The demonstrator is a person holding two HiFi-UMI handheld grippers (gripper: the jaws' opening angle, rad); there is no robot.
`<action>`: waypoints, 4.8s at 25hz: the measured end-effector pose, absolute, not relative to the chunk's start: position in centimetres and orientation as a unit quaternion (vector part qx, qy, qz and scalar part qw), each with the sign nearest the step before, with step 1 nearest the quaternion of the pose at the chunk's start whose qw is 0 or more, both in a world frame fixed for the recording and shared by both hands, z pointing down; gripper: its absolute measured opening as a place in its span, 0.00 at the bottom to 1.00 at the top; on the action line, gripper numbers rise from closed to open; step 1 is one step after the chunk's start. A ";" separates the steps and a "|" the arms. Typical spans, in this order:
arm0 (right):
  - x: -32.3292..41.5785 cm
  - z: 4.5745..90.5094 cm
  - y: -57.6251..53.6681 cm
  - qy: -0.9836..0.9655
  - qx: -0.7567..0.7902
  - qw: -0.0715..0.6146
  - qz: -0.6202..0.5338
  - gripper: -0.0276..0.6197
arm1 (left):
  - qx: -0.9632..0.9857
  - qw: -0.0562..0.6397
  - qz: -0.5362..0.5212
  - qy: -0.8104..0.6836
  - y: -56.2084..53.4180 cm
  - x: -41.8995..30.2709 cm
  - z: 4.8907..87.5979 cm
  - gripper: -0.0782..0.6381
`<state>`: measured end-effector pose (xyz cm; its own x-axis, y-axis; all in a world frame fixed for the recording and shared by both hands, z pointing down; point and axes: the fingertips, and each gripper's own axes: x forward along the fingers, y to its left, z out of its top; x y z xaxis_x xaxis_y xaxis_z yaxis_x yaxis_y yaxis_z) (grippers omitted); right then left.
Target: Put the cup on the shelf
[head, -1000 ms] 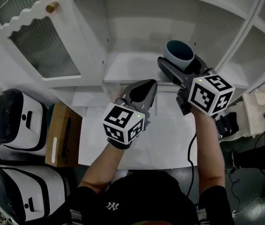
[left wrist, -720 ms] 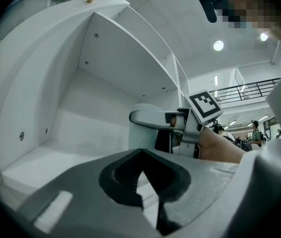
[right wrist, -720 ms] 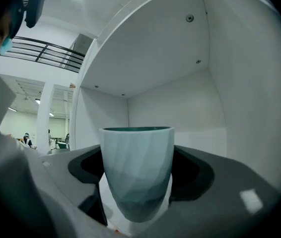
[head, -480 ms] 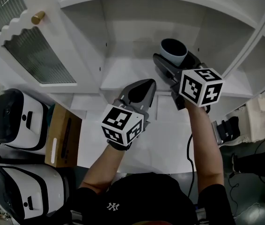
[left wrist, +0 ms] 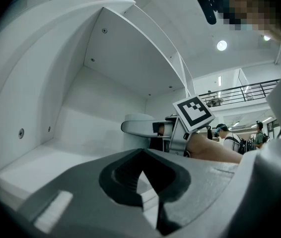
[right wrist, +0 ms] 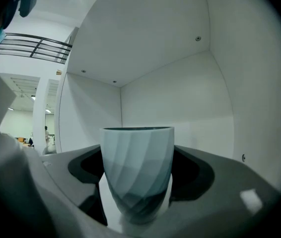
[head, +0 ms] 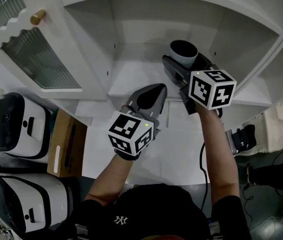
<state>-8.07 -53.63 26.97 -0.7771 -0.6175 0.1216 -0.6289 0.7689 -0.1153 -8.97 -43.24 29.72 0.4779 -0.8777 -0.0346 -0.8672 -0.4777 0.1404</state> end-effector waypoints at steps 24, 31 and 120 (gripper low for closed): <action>-6.5 27.4 -51.4 -0.937 0.341 0.023 0.069 0.70 | 0.862 0.057 -0.042 -0.502 -41.6 -9.1 30.5 0.11; -5.2 28.3 -49.4 -0.935 0.344 0.020 0.084 0.70 | 0.866 0.061 -0.040 -0.495 -40.7 -8.6 30.9 0.11; -3.6 32.7 -23.3 -0.915 0.394 -0.018 0.079 0.08 | 0.892 0.055 -0.040 -0.447 -22.2 -8.7 31.0 0.11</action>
<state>-3.55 -23.33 32.66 -0.6884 -0.7248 0.0296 -0.7190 0.6764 -0.1597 -8.68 -22.24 30.99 0.5963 -0.8025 -0.0229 -0.7936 -0.5935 0.1343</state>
